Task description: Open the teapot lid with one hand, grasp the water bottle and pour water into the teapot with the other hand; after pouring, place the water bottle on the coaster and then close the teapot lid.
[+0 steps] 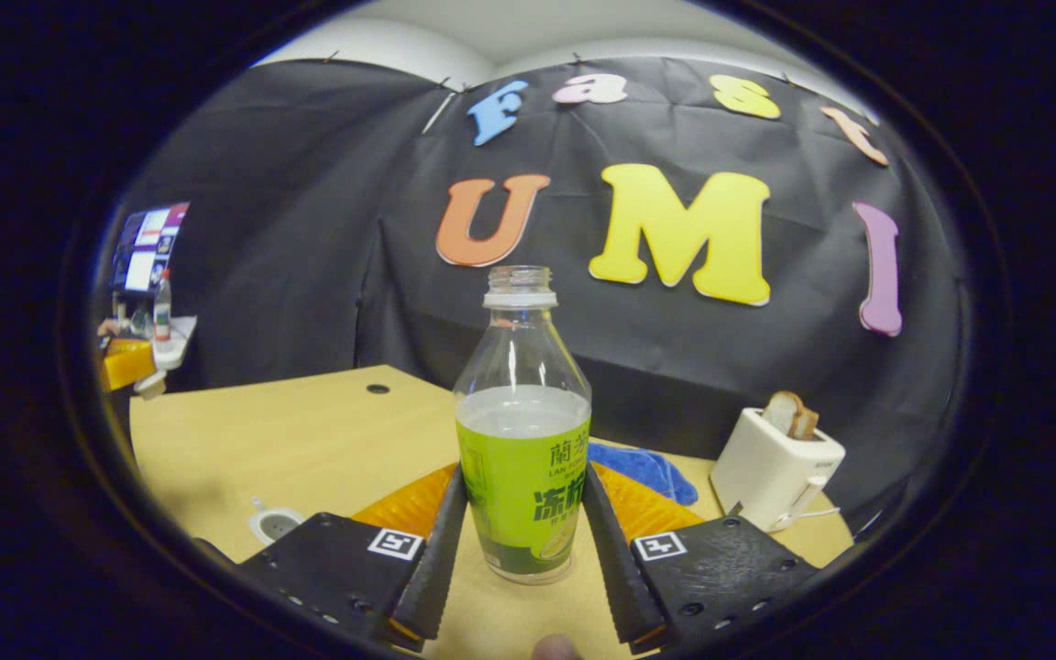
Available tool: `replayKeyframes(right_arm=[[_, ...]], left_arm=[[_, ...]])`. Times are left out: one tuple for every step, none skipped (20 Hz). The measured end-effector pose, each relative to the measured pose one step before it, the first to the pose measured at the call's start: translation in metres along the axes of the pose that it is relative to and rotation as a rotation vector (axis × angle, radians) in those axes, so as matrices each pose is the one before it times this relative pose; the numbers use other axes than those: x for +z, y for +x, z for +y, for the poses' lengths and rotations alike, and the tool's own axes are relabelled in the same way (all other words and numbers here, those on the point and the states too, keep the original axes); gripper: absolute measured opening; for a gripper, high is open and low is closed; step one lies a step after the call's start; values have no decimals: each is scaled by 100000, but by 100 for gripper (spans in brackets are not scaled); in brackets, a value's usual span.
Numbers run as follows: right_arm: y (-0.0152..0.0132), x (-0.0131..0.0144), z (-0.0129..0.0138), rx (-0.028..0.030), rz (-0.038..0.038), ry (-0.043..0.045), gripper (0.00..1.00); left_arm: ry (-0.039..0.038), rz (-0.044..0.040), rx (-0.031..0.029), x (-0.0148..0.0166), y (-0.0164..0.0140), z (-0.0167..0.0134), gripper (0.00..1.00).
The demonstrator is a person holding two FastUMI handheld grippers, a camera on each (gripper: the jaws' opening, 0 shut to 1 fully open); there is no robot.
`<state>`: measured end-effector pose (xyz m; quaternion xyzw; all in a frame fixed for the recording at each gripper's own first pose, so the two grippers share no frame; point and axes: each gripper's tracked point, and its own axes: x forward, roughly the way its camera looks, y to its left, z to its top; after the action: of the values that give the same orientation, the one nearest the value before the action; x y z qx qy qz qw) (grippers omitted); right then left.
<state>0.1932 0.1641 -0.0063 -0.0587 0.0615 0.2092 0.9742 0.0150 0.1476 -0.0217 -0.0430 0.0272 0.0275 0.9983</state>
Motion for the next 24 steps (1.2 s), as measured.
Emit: replayKeyframes(right_arm=[[774, -556, -243, -327, 225, 2502, 69], [632, -625, -408, -782, 123, 2261, 69], [680, -605, -216, -132, 240, 1836, 69], [741, -820, -162, -417, 457, 983, 69], [649, -765, -61, -362, 424, 675, 69], [747, -845, -156, -867, 1344, 170, 69], [654, -609, -342, -1220, 1163, 446, 68], [527, -643, -94, -346, 1282, 745, 69], [376, -480, -9, -187, 1061, 559, 69], [320, -432, -20, -155, 548, -57, 69], [282, -220, 75, -213, 701, -531, 69], [283, -167, -184, -515, 226, 122, 69], [7, 107, -102, 52, -665, 940, 69], [29, -314, -96, -391, 129, 439, 70], [-22, 4, -83, -319, -328, 485, 70], [14, -124, -69, -820, 485, -153, 72], [1, -91, -86, -843, -75, -329, 74], [-199, -177, -112, -701, 750, 4, 76], [-274, -188, 51, 432, 957, 807, 79], [-268, -209, 195, 821, 1056, 1777, 84], [-611, 33, 120, 573, 942, 1974, 94], [-911, 13, -31, 700, 762, 2000, 96], [-1198, 171, -146, 178, -21, 1629, 96], [-1501, 123, -318, -254, -559, 1449, 95]], left_arm=[[388, 84, -217, -3, 6, -227, 2], [413, 240, -314, -87, 89, -94, 2], [250, -116, -311, 31, 32, -108, 2], [188, -90, -323, -33, 2, -145, 2], [128, -223, -324, 46, 56, -85, 2], [231, 137, -233, -139, 100, 13, 2], [287, 613, 127, -259, 92, 74, 2], [-29, 469, 322, -181, 44, 159, 2], [-191, 137, 73, -53, 62, -7, 2], [-248, 246, 152, -142, 101, 134, 2], [-149, 164, 112, -104, 45, 41, 2], [-29, 150, 103, -120, 73, 5, 3], [139, 382, 136, -136, 22, 95, 3], [155, 387, 56, -195, 84, 45, 3], [-46, 267, 26, -44, 107, -51, 3], [-222, 207, -256, -145, 32, -128, 3], [-235, 20, -325, -78, 37, -157, 3], [-261, 64, -361, -33, 82, -193, 3], [-242, -110, -551, -107, 96, -354, 3], [-329, 474, -601, -290, 93, -484, 3], [-324, 528, -627, -281, 135, -596, 3], [-292, -107, -398, -131, 234, -664, 3], [-558, -349, -625, -82, 202, -855, 3], [-502, -631, -1628, -180, 260, -1213, 3]])
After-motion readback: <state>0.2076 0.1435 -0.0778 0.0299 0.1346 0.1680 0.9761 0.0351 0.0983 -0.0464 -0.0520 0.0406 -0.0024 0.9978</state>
